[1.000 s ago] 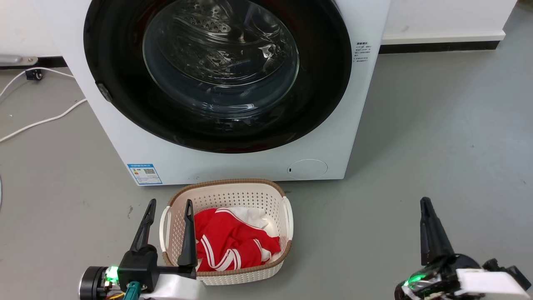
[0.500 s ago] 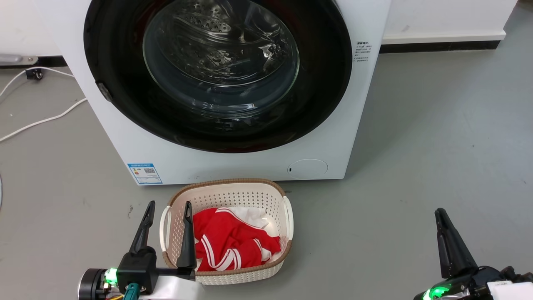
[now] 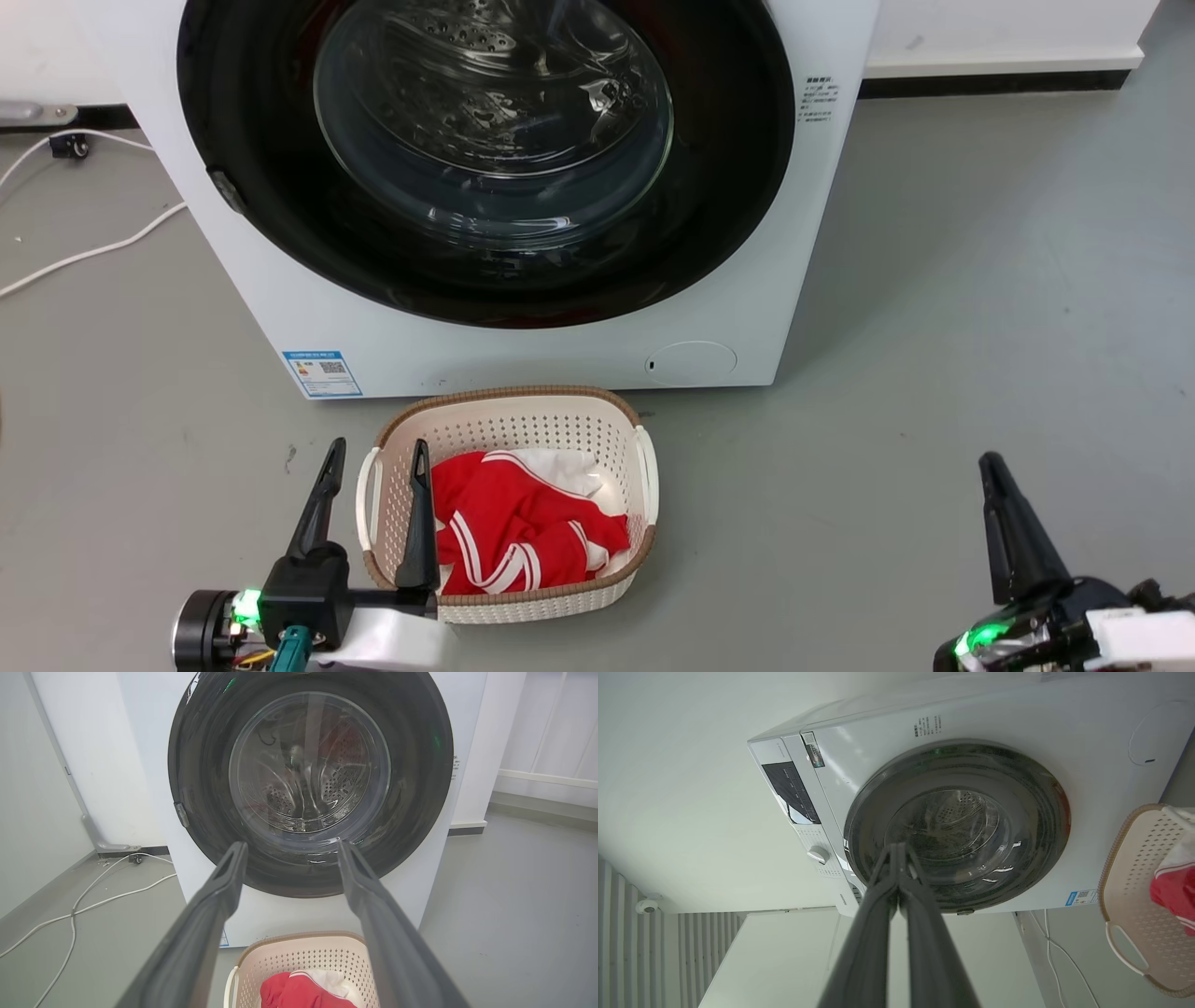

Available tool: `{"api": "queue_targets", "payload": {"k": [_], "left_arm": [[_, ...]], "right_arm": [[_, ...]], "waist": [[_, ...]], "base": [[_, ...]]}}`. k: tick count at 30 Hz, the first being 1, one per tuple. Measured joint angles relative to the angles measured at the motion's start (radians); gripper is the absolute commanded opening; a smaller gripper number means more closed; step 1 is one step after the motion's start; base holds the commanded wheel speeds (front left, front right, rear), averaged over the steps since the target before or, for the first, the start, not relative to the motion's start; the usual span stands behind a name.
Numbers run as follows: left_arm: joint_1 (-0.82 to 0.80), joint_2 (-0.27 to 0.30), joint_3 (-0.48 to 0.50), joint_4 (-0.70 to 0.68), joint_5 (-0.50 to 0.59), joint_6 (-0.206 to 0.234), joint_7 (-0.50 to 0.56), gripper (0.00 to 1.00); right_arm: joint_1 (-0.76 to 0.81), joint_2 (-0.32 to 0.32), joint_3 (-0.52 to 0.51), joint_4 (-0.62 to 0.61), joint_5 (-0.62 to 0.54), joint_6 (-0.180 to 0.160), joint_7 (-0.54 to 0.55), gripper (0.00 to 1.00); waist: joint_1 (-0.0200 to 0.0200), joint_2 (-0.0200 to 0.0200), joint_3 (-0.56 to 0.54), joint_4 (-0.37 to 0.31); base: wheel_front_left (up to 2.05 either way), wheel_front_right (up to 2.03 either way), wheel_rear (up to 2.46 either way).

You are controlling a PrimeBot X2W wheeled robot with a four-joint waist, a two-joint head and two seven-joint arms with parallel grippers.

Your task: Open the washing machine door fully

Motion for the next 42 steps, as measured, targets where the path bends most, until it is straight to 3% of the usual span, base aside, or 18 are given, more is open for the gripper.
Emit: {"api": "queue_targets", "payload": {"k": [9,15,20,28,42], "left_arm": [[-0.043,0.0,0.002,-0.02,0.009,-0.007,0.0,1.0],[-0.116,0.0,-0.001,-0.039,0.01,-0.022,0.0,1.0],[-0.179,0.0,0.001,-0.061,0.017,-0.03,0.0,1.0],[-0.274,0.0,-0.001,-0.086,0.008,-0.034,0.0,1.0],[-0.353,0.0,-0.001,-0.114,0.0,-0.037,0.0,1.0]], "right_arm": [[-0.193,-0.006,-0.104,0.131,-0.067,0.0,0.031,0.0],[-0.45,-0.081,-0.212,0.307,-0.083,0.0,0.058,0.0],[-0.666,-0.142,-0.238,0.415,-0.104,0.0,0.066,0.0],[-0.963,-0.195,-0.22,0.517,-0.121,0.0,0.111,0.0],[-1.314,-0.264,-0.059,0.665,-0.227,0.0,0.258,0.0]], "waist": [[0.0,0.0,0.06,0.005],[0.0,0.0,0.15,0.022],[0.0002,0.0,0.238,0.035],[0.0002,0.0,0.379,0.061],[0.0002,0.0,0.527,0.103]], "base": [[0.0,0.0,0.0],[0.0,0.0,0.0],[0.0,0.0,0.0],[0.0,0.0,0.0],[0.0,0.0,0.0]]}}
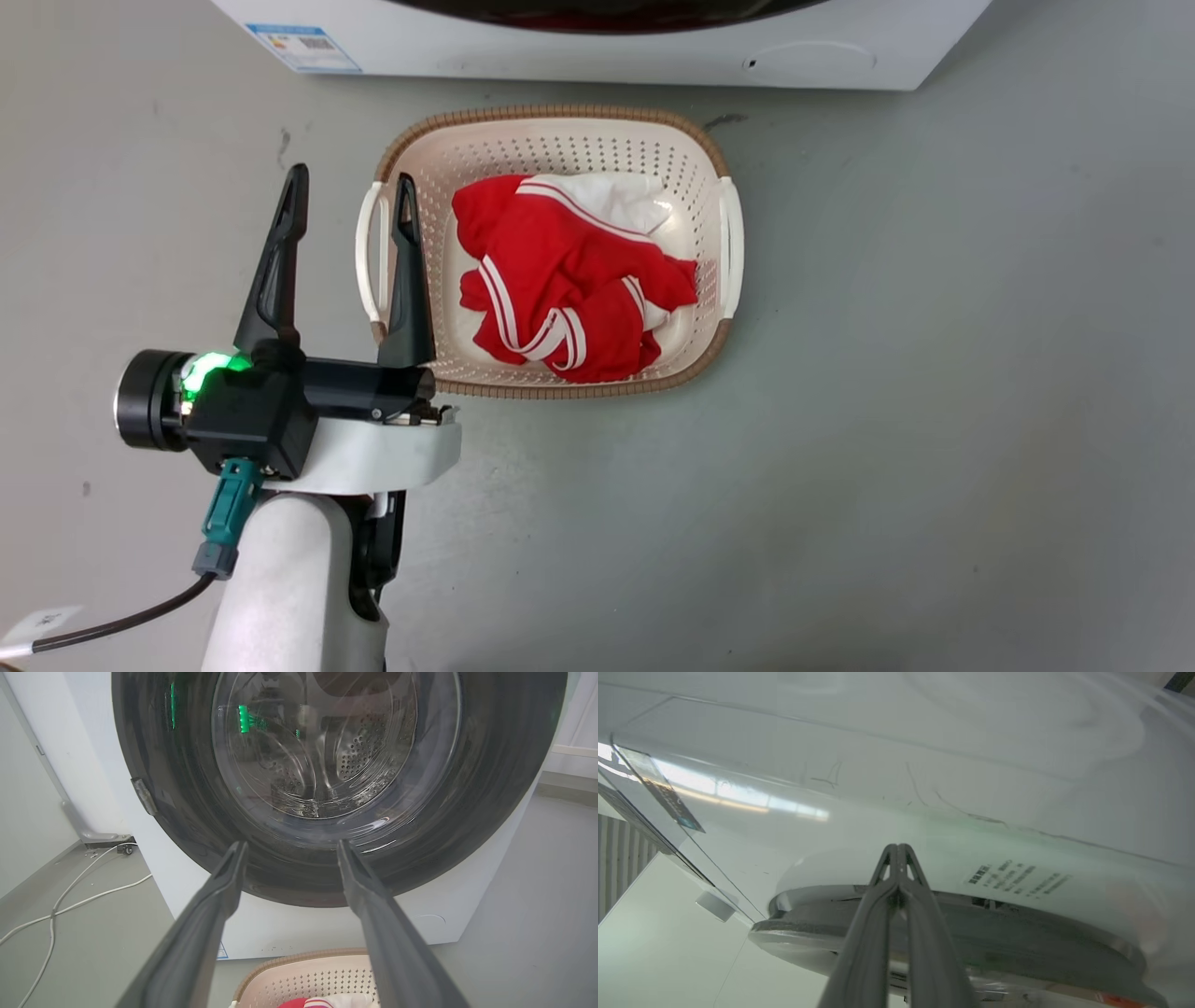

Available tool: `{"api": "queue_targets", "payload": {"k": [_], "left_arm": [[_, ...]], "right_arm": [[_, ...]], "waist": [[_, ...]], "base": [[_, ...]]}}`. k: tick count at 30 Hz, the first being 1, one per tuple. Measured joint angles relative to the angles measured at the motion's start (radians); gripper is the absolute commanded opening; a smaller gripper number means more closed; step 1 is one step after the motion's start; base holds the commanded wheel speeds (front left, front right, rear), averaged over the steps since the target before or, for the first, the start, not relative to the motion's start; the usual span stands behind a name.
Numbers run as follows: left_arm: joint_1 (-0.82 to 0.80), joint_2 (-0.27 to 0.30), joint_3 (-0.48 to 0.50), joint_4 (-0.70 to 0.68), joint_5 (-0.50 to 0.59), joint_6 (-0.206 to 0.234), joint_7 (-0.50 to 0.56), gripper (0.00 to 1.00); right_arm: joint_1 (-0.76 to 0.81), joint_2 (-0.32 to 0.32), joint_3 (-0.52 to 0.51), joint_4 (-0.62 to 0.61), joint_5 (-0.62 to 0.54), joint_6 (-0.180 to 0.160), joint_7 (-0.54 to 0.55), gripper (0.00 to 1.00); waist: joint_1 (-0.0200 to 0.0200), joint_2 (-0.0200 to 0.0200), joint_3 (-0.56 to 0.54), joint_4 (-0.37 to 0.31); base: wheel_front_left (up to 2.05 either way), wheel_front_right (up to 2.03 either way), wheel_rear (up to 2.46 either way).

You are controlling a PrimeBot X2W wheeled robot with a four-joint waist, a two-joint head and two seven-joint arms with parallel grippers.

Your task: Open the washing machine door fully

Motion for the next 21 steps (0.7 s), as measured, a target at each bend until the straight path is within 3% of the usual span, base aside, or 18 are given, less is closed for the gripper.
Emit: {"api": "queue_targets", "payload": {"k": [21], "left_arm": [[-0.019,0.0,-0.002,0.013,-0.014,0.003,0.0,1.0]], "right_arm": [[-0.05,0.03,0.174,0.036,-0.104,0.0,0.126,0.0]], "waist": [[-0.0002,0.0,0.013,0.03]], "base": [[0.0,0.0,0.0]]}}
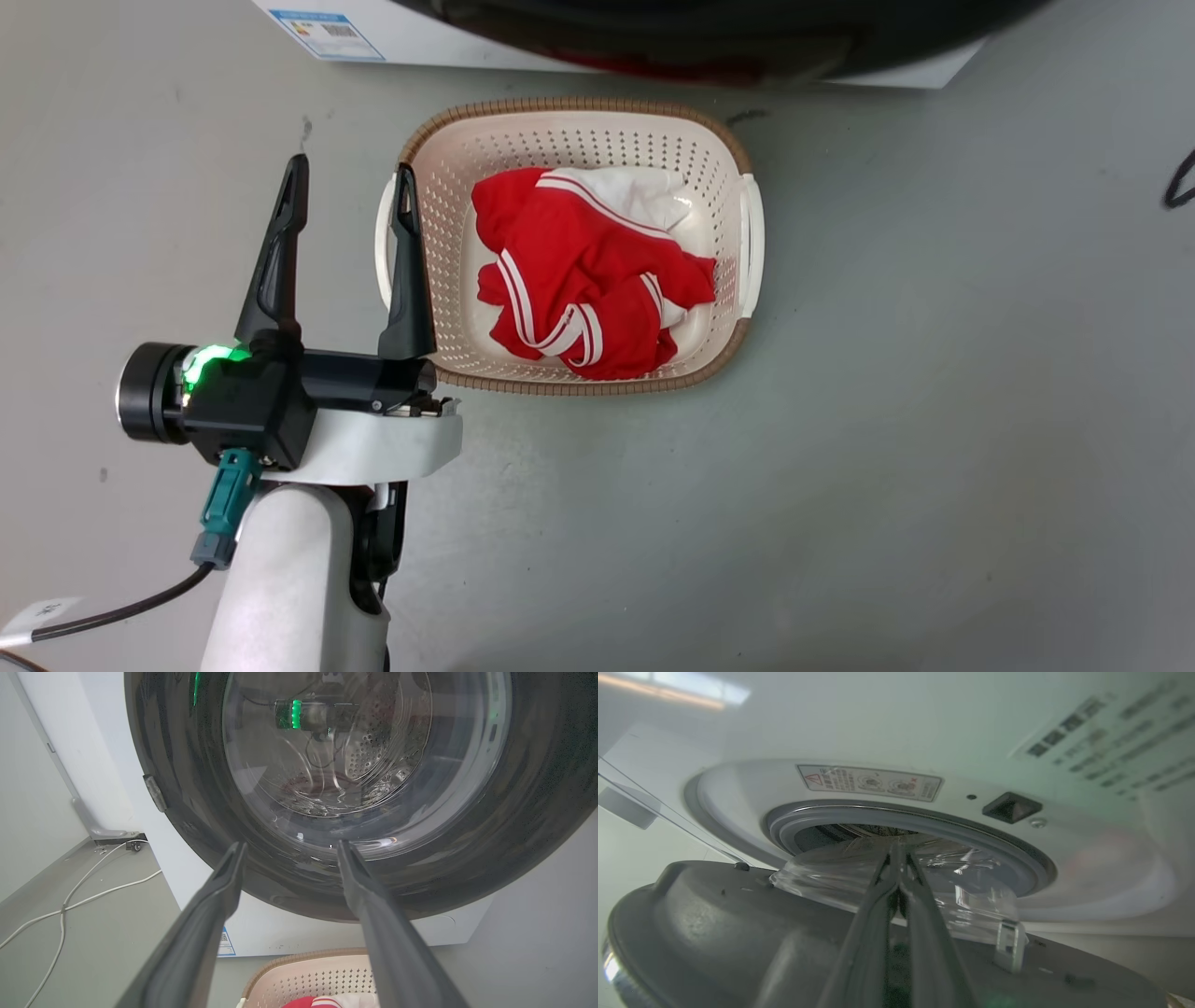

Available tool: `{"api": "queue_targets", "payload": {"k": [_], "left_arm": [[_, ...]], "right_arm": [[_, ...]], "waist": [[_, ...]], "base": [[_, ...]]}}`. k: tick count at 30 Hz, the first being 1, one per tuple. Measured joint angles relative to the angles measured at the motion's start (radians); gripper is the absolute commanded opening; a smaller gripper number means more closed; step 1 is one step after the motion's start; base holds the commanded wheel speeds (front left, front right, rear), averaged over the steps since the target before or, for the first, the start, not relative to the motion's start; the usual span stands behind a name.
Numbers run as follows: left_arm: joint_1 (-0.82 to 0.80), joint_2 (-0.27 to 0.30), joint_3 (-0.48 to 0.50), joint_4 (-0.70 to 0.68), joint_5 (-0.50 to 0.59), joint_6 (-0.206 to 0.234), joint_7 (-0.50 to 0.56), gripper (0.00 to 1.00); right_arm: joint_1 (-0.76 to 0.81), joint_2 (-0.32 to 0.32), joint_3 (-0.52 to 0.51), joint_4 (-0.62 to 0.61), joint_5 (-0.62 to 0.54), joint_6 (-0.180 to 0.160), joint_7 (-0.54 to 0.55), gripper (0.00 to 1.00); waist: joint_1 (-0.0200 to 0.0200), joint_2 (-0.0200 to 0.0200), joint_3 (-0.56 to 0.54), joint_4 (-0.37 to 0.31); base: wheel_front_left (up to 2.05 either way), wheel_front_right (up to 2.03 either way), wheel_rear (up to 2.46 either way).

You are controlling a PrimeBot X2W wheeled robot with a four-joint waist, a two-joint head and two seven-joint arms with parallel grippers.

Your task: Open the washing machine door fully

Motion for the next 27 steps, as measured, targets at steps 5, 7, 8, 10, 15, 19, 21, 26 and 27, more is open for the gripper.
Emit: {"api": "queue_targets", "payload": {"k": [5,7,8,10,15,19,21,26,27], "left_arm": [[0.022,0.0,0.006,0.006,-0.002,0.008,0.0,1.0],[0.026,0.0,0.007,0.006,-0.002,0.008,0.0,1.0],[0.031,0.0,0.01,0.006,-0.002,0.008,0.0,1.0],[0.046,0.0,0.015,0.007,0.003,0.008,0.0,1.0],[0.083,0.0,0.034,0.011,0.014,0.003,0.0,1.0],[0.114,0.0,0.041,0.012,0.019,-0.001,0.0,1.0],[0.126,0.0,0.045,0.012,0.023,-0.001,0.0,1.0],[0.149,0.0,0.041,0.012,0.024,-0.001,0.0,1.0],[0.153,0.0,0.039,0.012,0.024,-0.001,0.0,1.0]], "right_arm": [[0.085,0.006,0.033,-0.035,0.002,0.0,0.049,0.0],[0.103,0.005,0.037,-0.045,0.003,0.0,0.056,0.0],[0.122,0.006,0.04,-0.054,0.01,0.0,0.065,0.0],[0.161,0.004,0.049,-0.074,0.015,0.0,0.085,0.0],[0.259,0.003,0.076,-0.114,0.029,0.0,0.129,0.0],[0.343,0.013,0.1,-0.157,0.043,0.0,0.16,0.0],[0.386,0.027,0.109,-0.181,0.051,0.0,0.168,0.0],[0.498,0.056,0.13,-0.258,0.082,0.0,0.192,0.0],[0.518,0.06,0.133,-0.271,0.089,0.0,0.196,0.0]], "waist": [[0.0,-0.0001,-0.041,-0.01],[0.0,0.0,-0.05,-0.012],[0.0,0.0,-0.06,-0.014],[0.0,0.0,-0.08,-0.019],[-0.0001,0.0,-0.131,-0.034],[-0.0001,0.0,-0.172,-0.045],[-0.0001,0.0,-0.191,-0.051],[-0.0002,0.0,-0.232,-0.056],[-0.0002,0.0,-0.24,-0.056]], "base": [[0.0,0.0,0.0],[0.0,0.0,0.0],[0.0,0.0,0.0],[0.0,0.0,0.0],[0.0,0.0,0.0],[0.0,0.0,0.0],[0.0,0.0,0.0],[0.0,0.0,0.0],[0.0,0.0,0.0]]}}
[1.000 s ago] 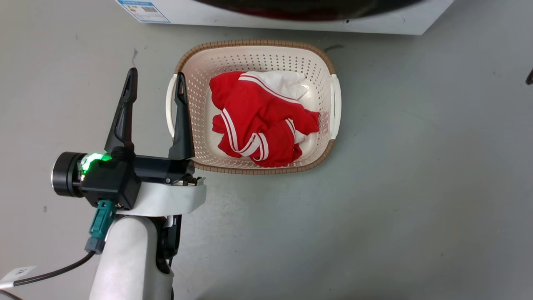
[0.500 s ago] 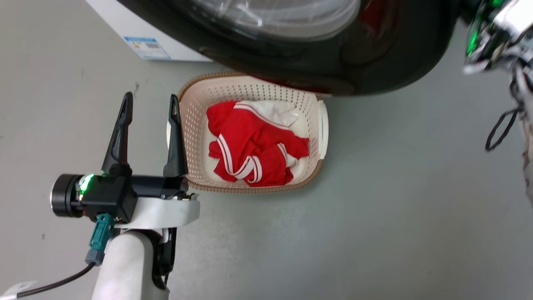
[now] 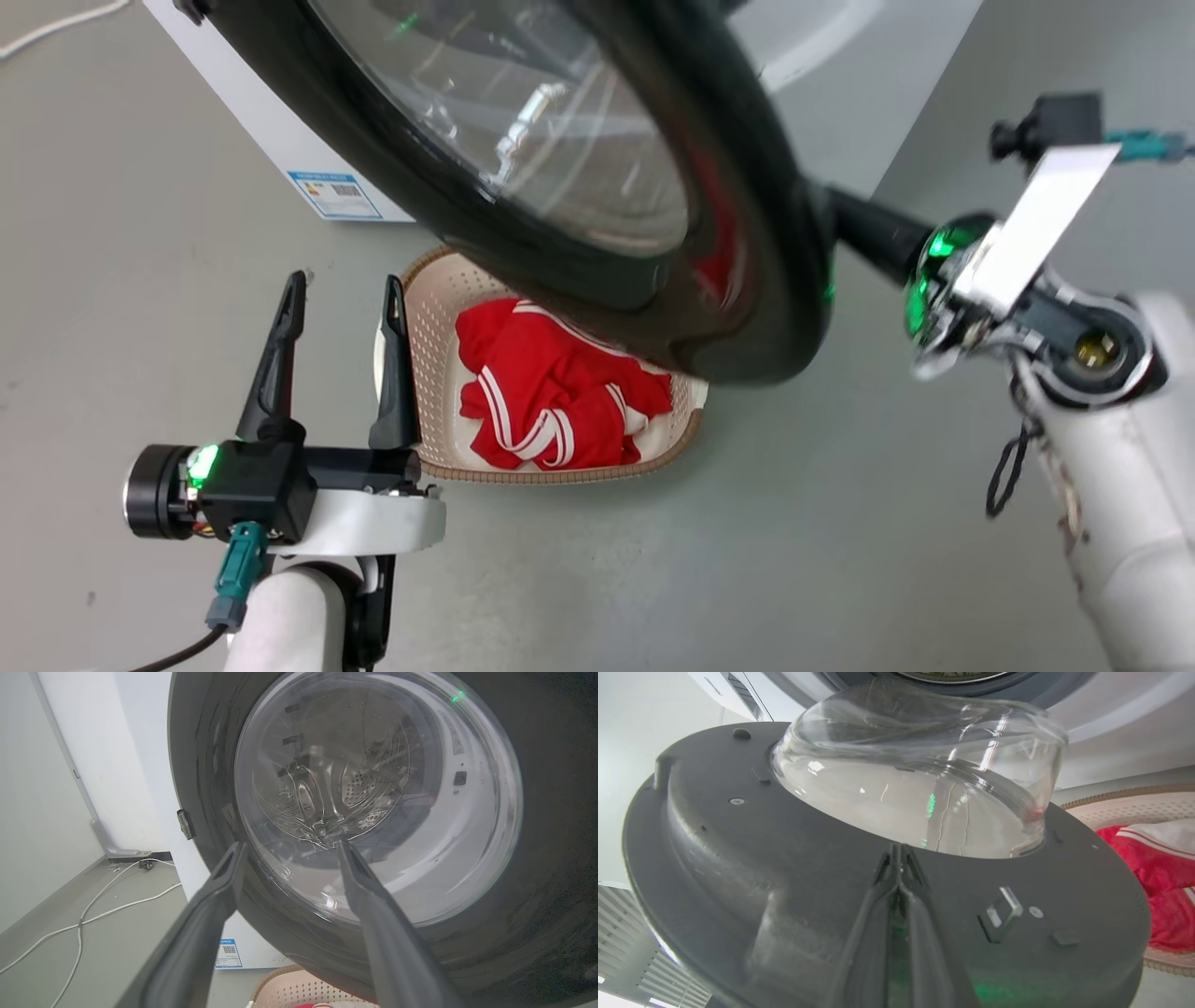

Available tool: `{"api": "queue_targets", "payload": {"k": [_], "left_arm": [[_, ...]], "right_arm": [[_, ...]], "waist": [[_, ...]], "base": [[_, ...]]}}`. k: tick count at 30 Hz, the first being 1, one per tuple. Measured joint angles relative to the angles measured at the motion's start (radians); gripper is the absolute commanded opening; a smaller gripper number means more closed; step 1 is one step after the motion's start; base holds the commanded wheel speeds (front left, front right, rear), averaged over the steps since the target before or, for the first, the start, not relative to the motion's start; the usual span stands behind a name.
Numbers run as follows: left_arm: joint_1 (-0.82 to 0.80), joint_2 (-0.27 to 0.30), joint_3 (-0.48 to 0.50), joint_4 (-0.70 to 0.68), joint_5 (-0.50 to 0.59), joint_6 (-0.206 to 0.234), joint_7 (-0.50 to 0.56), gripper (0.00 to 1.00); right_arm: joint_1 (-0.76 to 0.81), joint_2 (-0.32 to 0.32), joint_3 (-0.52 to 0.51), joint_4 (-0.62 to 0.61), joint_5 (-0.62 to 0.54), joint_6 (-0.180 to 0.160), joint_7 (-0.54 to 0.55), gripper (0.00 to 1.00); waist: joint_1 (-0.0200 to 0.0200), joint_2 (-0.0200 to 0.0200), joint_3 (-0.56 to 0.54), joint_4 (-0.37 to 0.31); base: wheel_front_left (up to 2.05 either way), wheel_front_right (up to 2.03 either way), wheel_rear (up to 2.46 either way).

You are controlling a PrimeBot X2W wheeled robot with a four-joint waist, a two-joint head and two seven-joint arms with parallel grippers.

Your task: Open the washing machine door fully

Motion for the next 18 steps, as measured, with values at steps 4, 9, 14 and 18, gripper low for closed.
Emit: {"api": "queue_targets", "payload": {"k": [4,9,14,18], "left_arm": [[0.015,0.0,-0.009,0.003,0.0,0.0,0.0,1.0],[0.039,0.0,-0.022,0.01,0.0,0.001,0.0,1.0],[0.068,0.0,-0.029,0.01,0.0,0.004,0.0,1.0],[0.08,0.0,-0.025,0.013,0.0,0.004,0.0,1.0]], "right_arm": [[0.08,0.016,0.02,-0.058,0.015,0.0,0.016,0.0],[0.177,0.074,0.061,-0.116,0.032,0.0,0.031,0.0],[0.249,0.125,0.11,-0.16,0.046,0.0,0.038,0.0],[0.287,0.146,0.143,-0.176,0.051,0.0,0.03,0.0]], "waist": [[0.0,0.0,-0.029,0.005],[0.0,0.0,-0.065,0.012],[0.0,0.0,-0.095,0.019],[0.0,0.0,-0.11,0.028]], "base": [[0.0,0.0,0.0],[0.0,0.0,0.0],[0.0,0.0,0.0],[0.0,0.0,0.0]]}}
